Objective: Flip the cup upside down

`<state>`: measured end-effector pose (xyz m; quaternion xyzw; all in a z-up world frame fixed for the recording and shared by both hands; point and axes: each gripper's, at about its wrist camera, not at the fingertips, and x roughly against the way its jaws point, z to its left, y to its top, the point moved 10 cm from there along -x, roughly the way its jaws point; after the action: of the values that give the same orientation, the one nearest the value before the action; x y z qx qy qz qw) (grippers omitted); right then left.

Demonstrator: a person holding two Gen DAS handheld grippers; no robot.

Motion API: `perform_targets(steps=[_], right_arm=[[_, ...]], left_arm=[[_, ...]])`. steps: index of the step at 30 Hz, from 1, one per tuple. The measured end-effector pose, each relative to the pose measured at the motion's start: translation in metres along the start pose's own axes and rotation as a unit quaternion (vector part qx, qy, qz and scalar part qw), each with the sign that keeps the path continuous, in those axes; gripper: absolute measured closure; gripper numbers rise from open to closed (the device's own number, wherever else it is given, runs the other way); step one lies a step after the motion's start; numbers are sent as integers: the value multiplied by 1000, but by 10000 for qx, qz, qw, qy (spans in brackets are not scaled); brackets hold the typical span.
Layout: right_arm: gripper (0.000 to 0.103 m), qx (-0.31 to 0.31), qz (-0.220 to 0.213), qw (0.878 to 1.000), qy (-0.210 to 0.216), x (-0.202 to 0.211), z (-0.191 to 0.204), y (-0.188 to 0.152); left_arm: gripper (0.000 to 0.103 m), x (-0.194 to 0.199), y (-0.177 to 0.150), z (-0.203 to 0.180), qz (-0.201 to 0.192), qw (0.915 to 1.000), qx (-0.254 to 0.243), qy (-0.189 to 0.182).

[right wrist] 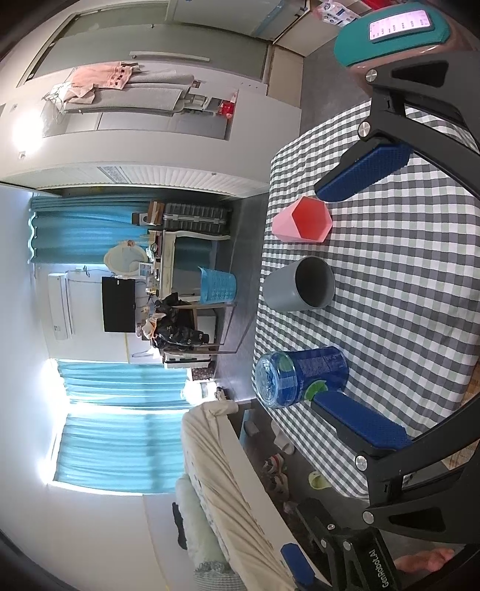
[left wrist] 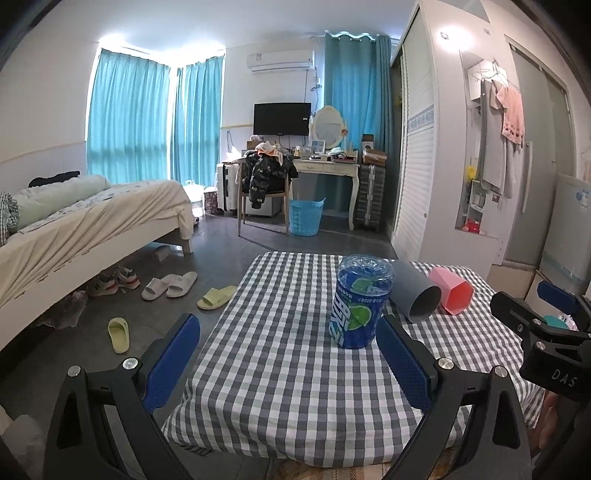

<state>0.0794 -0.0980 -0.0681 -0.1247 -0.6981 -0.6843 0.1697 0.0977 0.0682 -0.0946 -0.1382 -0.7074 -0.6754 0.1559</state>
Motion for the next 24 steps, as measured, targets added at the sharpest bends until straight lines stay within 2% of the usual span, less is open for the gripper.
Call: perform_targets(steps=[24], right_arm=[[0, 40, 94, 9999, 74, -3, 8, -6]], left_arm=[[4, 0, -1, 2, 1, 10000, -11, 41]])
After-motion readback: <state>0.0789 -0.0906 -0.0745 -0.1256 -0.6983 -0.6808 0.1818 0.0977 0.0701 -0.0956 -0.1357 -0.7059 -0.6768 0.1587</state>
